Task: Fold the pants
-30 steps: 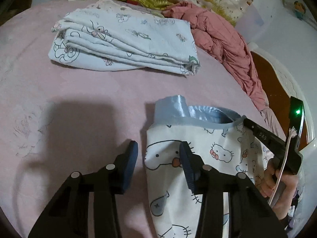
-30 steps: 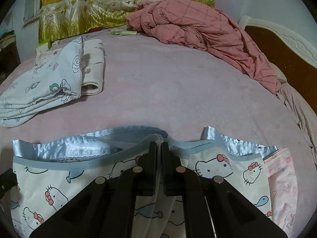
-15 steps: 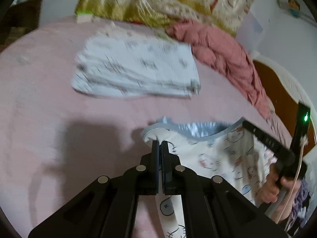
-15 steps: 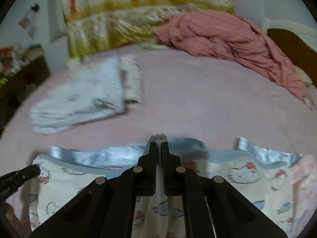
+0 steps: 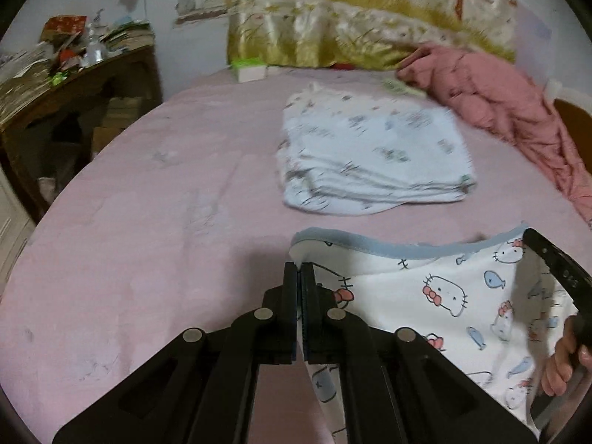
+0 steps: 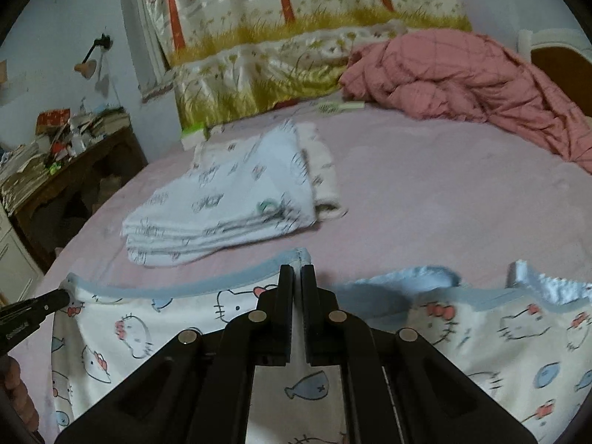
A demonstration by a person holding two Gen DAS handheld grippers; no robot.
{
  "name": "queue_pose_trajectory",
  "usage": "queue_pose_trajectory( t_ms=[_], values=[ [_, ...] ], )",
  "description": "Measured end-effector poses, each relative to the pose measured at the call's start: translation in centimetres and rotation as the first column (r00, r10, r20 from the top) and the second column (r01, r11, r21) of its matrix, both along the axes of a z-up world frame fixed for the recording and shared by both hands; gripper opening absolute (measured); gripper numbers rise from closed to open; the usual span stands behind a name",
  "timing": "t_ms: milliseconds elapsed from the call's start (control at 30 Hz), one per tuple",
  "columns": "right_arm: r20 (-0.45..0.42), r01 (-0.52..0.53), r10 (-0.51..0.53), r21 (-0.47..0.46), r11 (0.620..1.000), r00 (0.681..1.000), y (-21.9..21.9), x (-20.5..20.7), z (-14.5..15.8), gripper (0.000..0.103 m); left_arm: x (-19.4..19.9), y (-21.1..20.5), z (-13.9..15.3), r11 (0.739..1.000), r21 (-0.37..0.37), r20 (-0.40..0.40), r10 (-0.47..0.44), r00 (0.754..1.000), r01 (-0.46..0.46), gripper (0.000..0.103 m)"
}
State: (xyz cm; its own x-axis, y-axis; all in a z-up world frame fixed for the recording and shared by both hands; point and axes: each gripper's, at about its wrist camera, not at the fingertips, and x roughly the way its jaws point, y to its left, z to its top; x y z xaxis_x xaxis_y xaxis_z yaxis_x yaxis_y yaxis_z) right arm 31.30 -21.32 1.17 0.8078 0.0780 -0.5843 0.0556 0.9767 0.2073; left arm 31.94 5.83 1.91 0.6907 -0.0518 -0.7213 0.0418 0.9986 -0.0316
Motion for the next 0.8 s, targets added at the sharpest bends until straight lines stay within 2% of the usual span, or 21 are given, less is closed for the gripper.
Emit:
queue_pose_trajectory(
  t_ms=[300,533,667,800],
  values=[
    [-0.085,-0.015,0.014,-0.013,1.000,0.996,1.5,2.0,-3.0,0.004,1.9,1.0,-4.1,1.000,0.015,-0.119,0.022,0.993,-0.021,0.001],
    [-0.121,-0.009,0.004,-0.043,0.999,0.993,1.7,2.6,-3.9,0.004,2.0,0.5,-5.2,0.999,0.046,-0.138,0.018,0.990,-0.012,0.002],
    [-0.130,-0.002,-0.003,-0.040,0.999,0.992,1.5,2.8,-4.2,0.004,2.1,0.4,-5.6,0.998,0.064,-0.128,0.025,0.991,-0.017,0.008],
    [-0.116,0.011,-0.014,-0.030,0.999,0.993,1.2,2.7,-4.1,0.004,2.3,0.4,-5.6,0.999,0.041,-0.121,0.014,0.993,-0.009,0.010]
  ],
)
